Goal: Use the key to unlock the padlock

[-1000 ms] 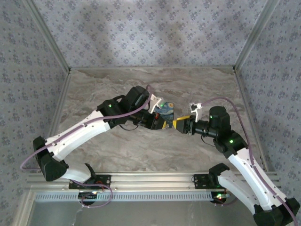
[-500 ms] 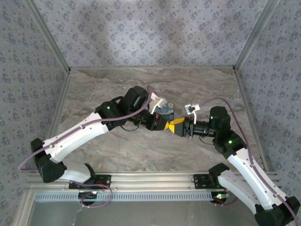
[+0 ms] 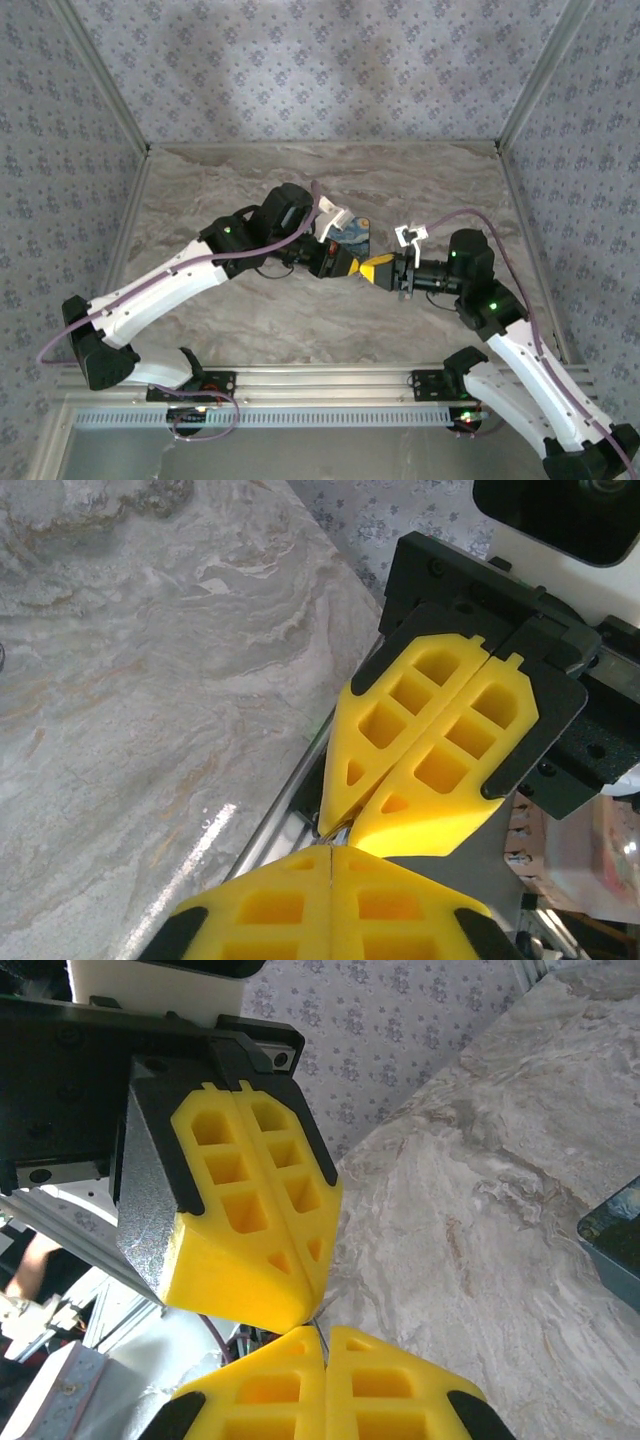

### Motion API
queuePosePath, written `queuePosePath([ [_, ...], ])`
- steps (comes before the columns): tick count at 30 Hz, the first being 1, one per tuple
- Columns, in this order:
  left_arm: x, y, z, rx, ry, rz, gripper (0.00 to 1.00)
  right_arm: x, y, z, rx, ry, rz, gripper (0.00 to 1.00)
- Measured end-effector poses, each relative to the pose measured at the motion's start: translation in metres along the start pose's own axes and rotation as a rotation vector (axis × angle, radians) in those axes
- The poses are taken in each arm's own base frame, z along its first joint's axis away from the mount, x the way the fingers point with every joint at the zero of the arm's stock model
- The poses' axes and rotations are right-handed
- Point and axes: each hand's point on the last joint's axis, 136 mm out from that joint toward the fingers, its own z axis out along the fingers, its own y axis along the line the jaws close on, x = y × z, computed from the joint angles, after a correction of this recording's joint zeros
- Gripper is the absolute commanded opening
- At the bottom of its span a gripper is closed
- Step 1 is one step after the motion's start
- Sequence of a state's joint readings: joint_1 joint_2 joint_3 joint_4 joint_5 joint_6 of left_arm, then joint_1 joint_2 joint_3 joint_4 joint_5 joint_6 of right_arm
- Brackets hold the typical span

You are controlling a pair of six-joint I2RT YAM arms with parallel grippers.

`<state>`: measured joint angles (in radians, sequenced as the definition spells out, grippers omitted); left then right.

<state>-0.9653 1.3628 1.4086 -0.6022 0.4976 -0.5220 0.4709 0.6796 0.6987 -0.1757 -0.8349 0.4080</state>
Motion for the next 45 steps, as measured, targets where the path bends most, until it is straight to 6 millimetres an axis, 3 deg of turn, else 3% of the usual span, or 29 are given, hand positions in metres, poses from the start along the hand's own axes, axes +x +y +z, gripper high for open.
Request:
queuePosePath([
  [4, -0.006, 0.008, -0.005, -0.034, -0.047, -0.017, 0.39, 0.002, -0.003, -0.003, 0.043, -0.004, -0.022, 0.00],
  [11, -0.015, 0.018, -0.029, -0.051, -0.155, -0.067, 0.50, -0.003, -0.008, -0.009, 0.115, -0.035, -0.056, 0.00],
  [16, -0.018, 0.021, -0.031, -0.055, -0.194, -0.107, 0.56, -0.012, -0.017, -0.012, 0.212, -0.061, -0.094, 0.00],
  [25, -0.025, 0.063, -0.028, -0.128, -0.282, -0.357, 0.59, -0.043, -0.025, -0.011, 0.516, -0.092, -0.345, 0.00],
  [35, -0.041, 0.056, -0.031, -0.073, -0.347, -0.458, 0.64, -0.046, -0.025, 0.010, 0.775, -0.085, -0.713, 0.00],
  [41, -0.048, 0.050, -0.026, -0.017, -0.351, -0.495, 0.64, -0.050, -0.023, 0.016, 0.822, -0.099, -0.788, 0.00],
  [45, -0.049, 0.048, -0.021, 0.007, -0.342, -0.511, 0.57, -0.053, -0.022, 0.018, 0.831, -0.106, -0.804, 0.00],
])
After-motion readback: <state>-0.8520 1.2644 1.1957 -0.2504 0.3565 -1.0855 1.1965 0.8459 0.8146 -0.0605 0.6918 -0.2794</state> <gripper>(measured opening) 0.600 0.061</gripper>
